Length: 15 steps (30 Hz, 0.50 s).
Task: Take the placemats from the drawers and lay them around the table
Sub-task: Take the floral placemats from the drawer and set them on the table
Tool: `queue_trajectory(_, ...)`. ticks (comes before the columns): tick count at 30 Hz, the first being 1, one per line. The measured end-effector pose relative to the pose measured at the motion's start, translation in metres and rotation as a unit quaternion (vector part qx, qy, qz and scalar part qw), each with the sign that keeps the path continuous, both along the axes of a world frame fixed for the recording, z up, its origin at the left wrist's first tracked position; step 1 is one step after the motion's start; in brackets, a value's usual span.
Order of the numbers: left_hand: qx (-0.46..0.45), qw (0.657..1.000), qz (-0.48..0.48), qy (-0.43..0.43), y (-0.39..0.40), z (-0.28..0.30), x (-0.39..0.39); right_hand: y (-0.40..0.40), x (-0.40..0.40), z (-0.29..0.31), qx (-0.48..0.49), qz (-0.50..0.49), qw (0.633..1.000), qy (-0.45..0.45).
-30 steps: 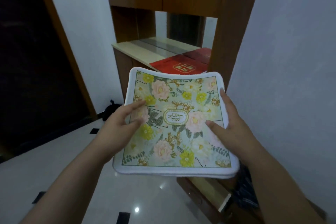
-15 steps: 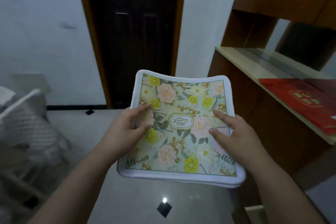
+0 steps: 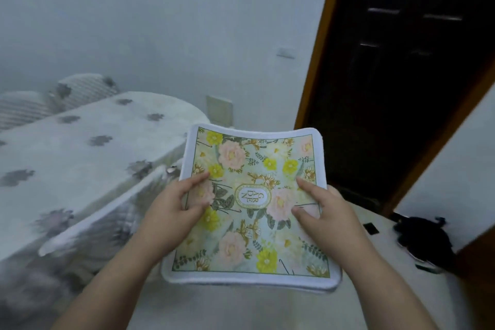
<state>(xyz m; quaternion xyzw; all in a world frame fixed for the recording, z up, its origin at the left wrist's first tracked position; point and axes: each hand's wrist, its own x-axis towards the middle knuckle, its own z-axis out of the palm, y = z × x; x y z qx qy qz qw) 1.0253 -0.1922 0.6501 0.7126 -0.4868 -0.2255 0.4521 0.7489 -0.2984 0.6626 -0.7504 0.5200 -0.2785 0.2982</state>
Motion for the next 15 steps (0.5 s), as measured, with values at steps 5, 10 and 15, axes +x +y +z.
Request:
queue_trajectory(5,0.026,0.994,0.103,0.035,0.007,-0.009,0.060,-0.057,0.095,-0.019,0.023,0.109,0.994,0.007)
queue_trajectory(10,0.027,0.980,0.196,0.013,-0.012,-0.011,0.106,-0.118,0.178,-0.026,0.026,0.206,0.978,0.006)
queue_trajectory(15,0.001,0.958,0.282,0.055,-0.053,-0.013,0.144,-0.191,0.247,-0.010,0.010,0.290,0.957,0.006)
